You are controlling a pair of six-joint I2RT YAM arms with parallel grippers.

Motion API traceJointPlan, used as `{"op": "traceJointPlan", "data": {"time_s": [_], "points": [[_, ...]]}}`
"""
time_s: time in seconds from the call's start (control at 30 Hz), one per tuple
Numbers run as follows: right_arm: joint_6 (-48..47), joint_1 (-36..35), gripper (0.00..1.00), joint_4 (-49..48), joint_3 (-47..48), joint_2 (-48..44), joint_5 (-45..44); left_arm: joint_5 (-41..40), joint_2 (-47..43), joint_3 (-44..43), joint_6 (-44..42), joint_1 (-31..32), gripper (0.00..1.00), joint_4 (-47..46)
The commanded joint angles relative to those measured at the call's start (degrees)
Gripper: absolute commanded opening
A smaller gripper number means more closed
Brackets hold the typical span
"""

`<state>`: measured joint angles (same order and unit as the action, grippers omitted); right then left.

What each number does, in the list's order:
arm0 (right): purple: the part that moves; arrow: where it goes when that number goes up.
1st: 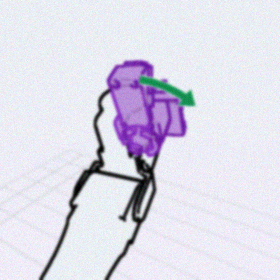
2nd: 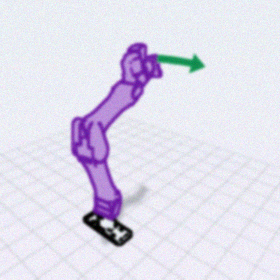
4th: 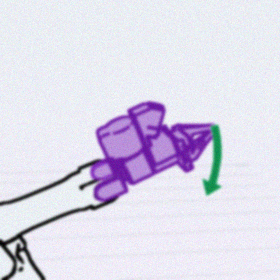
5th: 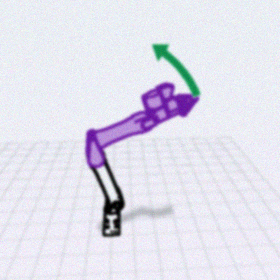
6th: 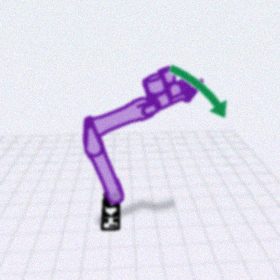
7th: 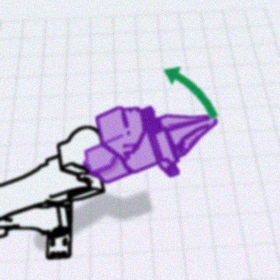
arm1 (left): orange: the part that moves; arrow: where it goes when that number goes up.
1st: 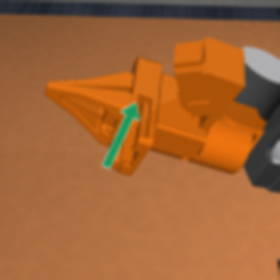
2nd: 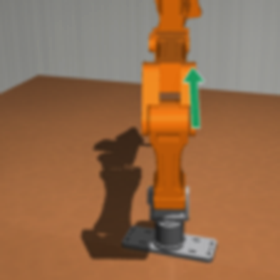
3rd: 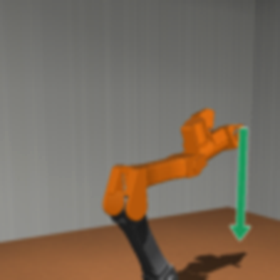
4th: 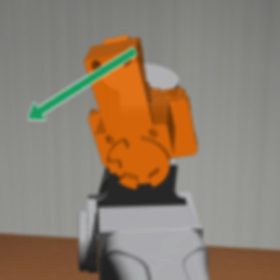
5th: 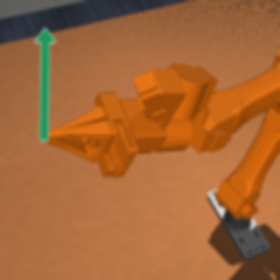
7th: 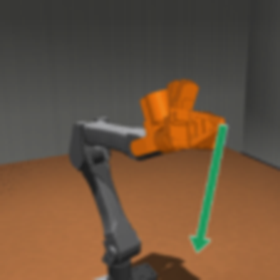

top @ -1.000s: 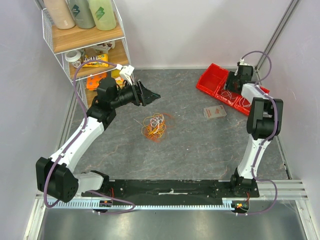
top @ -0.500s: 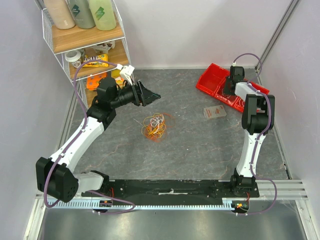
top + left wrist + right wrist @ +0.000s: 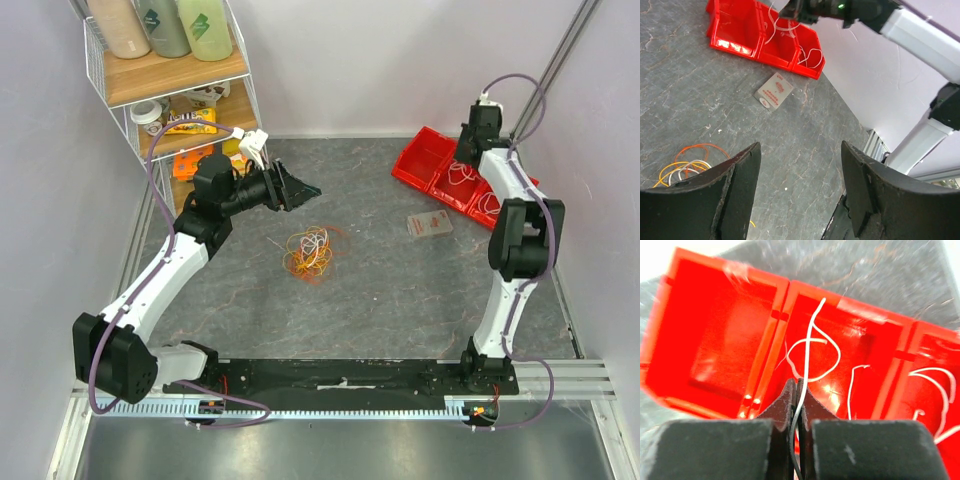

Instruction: Untangle the cables

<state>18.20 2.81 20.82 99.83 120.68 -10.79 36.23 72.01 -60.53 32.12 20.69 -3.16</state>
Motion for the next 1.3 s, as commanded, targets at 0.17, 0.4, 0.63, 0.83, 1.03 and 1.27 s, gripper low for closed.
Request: {"op": "traceJointPlan", "data": {"time_s": [0.17, 0.4, 0.63, 0.83, 1.03, 1.27], "points": [[5.27, 2.29, 0.0, 0.1, 0.81, -20.47, -3.45, 1.74, -1.25, 0.06, 1.98, -0.47, 0.71, -2.38], [7.03, 6.41, 0.0, -0.34, -3.14, -30.32, -3.81, 2.88, -1.87, 0.33, 3.39, -0.56, 0.71, -3.52], [12.2, 13.44, 0.0, -6.83, -13.15, -30.07, 9.35, 3.67, -1.96, 0.68, 4.27, -0.47, 0.72, -4.49], [16.17, 16.97, 0.0, -13.96, -21.51, -26.56, 19.05, 3.76, -1.87, 0.77, 4.36, -0.47, 0.72, -4.58], [18.1, 18.02, 0.0, -18.35, -25.65, -23.31, 20.36, 4.64, -1.7, 1.03, 5.32, -0.82, 0.72, -5.63], [17.05, 18.37, 0.0, -19.59, -26.97, -20.31, 18.62, 4.82, -1.43, 1.03, 5.5, -1.18, 0.77, -5.63]]}}
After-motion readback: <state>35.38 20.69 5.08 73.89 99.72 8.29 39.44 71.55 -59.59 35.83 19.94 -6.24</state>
